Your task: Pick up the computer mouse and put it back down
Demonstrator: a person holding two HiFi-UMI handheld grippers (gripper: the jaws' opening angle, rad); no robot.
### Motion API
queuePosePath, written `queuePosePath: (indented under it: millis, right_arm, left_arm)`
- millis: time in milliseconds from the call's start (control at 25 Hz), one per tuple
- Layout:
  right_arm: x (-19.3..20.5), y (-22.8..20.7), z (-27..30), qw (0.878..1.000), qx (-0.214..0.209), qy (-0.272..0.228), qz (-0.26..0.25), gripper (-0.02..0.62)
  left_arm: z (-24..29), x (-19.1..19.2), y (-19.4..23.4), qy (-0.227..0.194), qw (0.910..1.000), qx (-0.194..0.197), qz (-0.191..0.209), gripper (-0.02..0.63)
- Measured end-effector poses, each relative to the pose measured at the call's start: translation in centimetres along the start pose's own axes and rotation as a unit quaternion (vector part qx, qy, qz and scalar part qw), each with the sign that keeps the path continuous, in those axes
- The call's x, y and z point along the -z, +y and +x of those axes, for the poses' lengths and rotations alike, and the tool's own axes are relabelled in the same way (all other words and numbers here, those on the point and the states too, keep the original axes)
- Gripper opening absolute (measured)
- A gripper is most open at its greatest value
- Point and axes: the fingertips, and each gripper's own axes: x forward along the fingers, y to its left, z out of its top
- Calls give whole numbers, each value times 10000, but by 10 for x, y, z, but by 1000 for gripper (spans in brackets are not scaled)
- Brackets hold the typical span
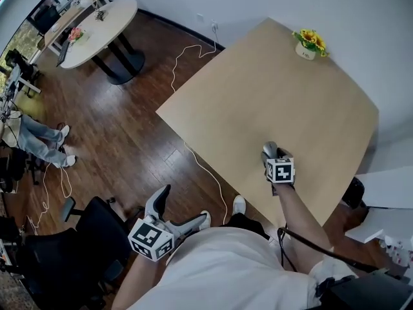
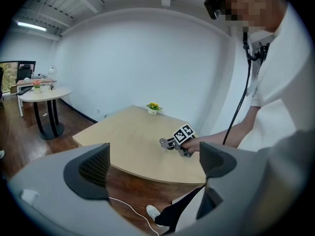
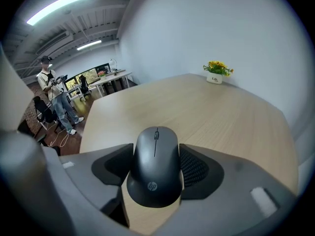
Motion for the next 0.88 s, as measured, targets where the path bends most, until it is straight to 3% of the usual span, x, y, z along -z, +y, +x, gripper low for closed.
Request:
queuePosePath:
  millis: [240, 480, 600, 880]
  right_arm:
    - [-6, 39, -88, 9988, -127, -469, 44, 295]
    - [-5, 73, -174, 9947, -153, -1009, 114, 295]
    - [3, 82, -209, 9925, -94, -1196, 256, 296]
    - [6, 101, -270, 9876, 56, -1539, 305, 296]
  left_arm:
    - [-12, -2, -10, -134, 9980, 555, 278, 575]
    - [-17, 8, -22, -13, 9920, 1212, 358, 572]
    - [-18, 8, -32, -23, 9883, 1465, 428, 512]
    - [-22, 5, -39, -90, 9829, 1796, 401, 440]
